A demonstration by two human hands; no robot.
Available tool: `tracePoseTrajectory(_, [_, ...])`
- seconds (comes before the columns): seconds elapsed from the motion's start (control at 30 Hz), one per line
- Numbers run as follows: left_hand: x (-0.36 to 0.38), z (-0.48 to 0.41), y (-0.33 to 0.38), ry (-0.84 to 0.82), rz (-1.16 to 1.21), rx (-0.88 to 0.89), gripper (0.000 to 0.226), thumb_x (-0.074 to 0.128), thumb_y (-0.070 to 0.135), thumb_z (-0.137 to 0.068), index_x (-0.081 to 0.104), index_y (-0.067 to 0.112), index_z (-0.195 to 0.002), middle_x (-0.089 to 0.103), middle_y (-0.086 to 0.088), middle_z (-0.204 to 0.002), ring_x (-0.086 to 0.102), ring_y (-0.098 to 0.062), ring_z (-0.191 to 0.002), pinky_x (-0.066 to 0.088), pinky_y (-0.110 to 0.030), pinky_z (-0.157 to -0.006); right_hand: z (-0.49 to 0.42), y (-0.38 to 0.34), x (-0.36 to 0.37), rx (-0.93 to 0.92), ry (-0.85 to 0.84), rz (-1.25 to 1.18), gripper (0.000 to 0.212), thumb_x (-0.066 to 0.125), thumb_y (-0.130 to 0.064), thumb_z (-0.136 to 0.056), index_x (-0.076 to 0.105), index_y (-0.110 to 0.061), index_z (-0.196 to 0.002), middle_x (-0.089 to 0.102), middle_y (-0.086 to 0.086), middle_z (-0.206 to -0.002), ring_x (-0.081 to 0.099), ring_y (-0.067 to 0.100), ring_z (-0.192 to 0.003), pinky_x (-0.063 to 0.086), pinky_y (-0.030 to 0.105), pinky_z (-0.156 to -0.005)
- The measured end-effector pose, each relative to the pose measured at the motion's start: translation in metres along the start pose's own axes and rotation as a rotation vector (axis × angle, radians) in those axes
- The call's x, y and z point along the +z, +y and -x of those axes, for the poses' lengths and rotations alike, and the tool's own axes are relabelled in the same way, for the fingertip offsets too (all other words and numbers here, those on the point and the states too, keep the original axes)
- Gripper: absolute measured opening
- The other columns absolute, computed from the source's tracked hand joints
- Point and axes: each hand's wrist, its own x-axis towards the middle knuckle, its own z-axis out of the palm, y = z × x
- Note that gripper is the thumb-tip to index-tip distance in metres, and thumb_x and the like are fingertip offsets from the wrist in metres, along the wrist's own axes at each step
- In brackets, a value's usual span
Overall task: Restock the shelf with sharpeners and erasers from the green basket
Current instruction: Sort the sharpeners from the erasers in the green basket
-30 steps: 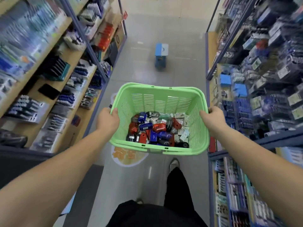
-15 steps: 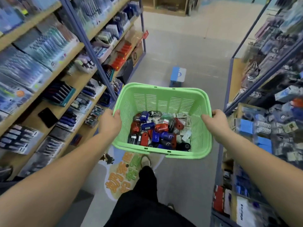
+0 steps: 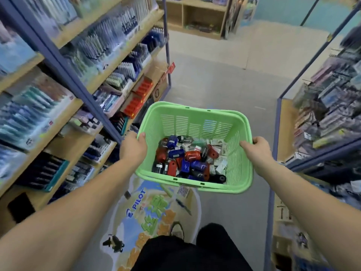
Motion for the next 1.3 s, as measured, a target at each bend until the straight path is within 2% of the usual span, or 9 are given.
tracePoseTrajectory(0.13, [0.02,-0.074,0.042,0.01,0.01,0.003,0.039,0.044,0.041,-0.109,0.052,0.003,-0.101,0.062,-0.02,-0.093,0.06,-0.035,-0.077,0.041,-0.038,-0.061,-0.084,-0.044,0.012,-0.002,-0.02,-0.024,0.015,0.067,-0.015,-0.095,0.054,-0.007,-0.097,0.054,0.005,-0.075,0.053,0.02,-0.063,0.038,0.03,-0.053])
tracePoseTrajectory(0.33, [0.062,-0.181,0.098,0.075,0.036,-0.073,0.042,0.047,0.044,-0.106,0.06,0.004,-0.108,0.066,-0.015,-0.094,0.064,-0.037,-0.085,0.056,-0.044,-0.076,-0.225,-0.106,0.031,-0.02,-0.102,-0.03,0.014,0.066,-0.015,-0.093,0.054,-0.009,-0.093,0.055,0.006,-0.077,0.055,0.023,-0.065,0.041,0.031,-0.057])
tracePoseTrajectory(0.53, [0.077,-0.264,0.16,0.118,0.035,-0.124,0.039,0.045,0.046,-0.106,0.056,0.009,-0.104,0.066,-0.012,-0.093,0.065,-0.036,-0.082,0.057,-0.045,-0.074,-0.327,-0.183,0.043,-0.053,-0.176,-0.005,0.011,0.065,-0.012,-0.096,0.058,-0.007,-0.091,0.058,0.008,-0.075,0.059,0.026,-0.065,0.046,0.031,-0.056])
tracePoseTrajectory(0.67, [0.082,-0.323,0.186,0.149,0.066,-0.158,0.04,0.044,0.046,-0.107,0.058,0.009,-0.102,0.066,-0.011,-0.09,0.066,-0.034,-0.08,0.059,-0.046,-0.075,-0.385,-0.234,0.062,-0.059,-0.209,-0.027,0.014,0.066,-0.015,-0.098,0.061,-0.005,-0.106,0.063,0.01,-0.081,0.064,0.027,-0.069,0.054,0.037,-0.066])
tracePoseTrajectory(0.77, [0.087,-0.369,0.196,0.156,0.084,-0.172,0.038,0.046,0.045,-0.106,0.061,0.01,-0.108,0.068,-0.011,-0.093,0.067,-0.033,-0.083,0.06,-0.046,-0.076,-0.424,-0.265,0.084,-0.066,-0.215,-0.003,0.01,0.065,-0.014,-0.1,0.058,-0.007,-0.096,0.057,0.007,-0.075,0.058,0.021,-0.063,0.046,0.031,-0.056])
tracePoseTrajectory(0.83, [0.09,-0.403,0.201,0.17,0.089,-0.175,0.037,0.048,0.042,-0.107,0.062,0.008,-0.108,0.068,-0.013,-0.093,0.067,-0.035,-0.083,0.058,-0.044,-0.074,-0.449,-0.286,0.103,-0.067,-0.211,0.007,0.015,0.064,-0.013,-0.1,0.057,-0.009,-0.088,0.057,0.008,-0.073,0.057,0.021,-0.061,0.047,0.031,-0.056])
tracePoseTrajectory(1.0, [0.097,-0.497,0.211,0.128,0.083,-0.196,0.033,0.045,0.041,-0.108,0.054,0.01,-0.103,0.064,-0.014,-0.091,0.066,-0.036,-0.085,0.047,-0.039,-0.067,-0.517,-0.332,0.157,-0.031,-0.204,0.067,0.013,0.066,-0.017,-0.098,0.062,-0.004,-0.098,0.065,0.018,-0.086,0.065,0.032,-0.074,0.059,0.049,-0.076])
tracePoseTrajectory(1.17, [0.092,-0.586,0.224,0.123,0.055,-0.228,0.04,0.043,0.043,-0.109,0.055,0.005,-0.109,0.063,-0.015,-0.094,0.061,-0.036,-0.08,0.041,-0.038,-0.062,-0.576,-0.388,0.207,-0.027,-0.174,0.121,0.017,0.066,-0.015,-0.095,0.065,0.001,-0.1,0.068,0.028,-0.091,0.068,0.039,-0.08,0.059,0.049,-0.075])
tracePoseTrajectory(1.3, [0.085,-0.632,0.233,0.137,0.022,-0.227,0.035,0.043,0.039,-0.109,0.049,0.006,-0.099,0.053,-0.009,-0.08,0.048,-0.025,-0.062,0.027,-0.034,-0.051,-0.619,-0.42,0.24,-0.029,-0.165,0.129,0.023,0.067,-0.021,-0.088,0.066,-0.002,-0.101,0.072,0.018,-0.089,0.07,0.034,-0.08,0.06,0.046,-0.072])
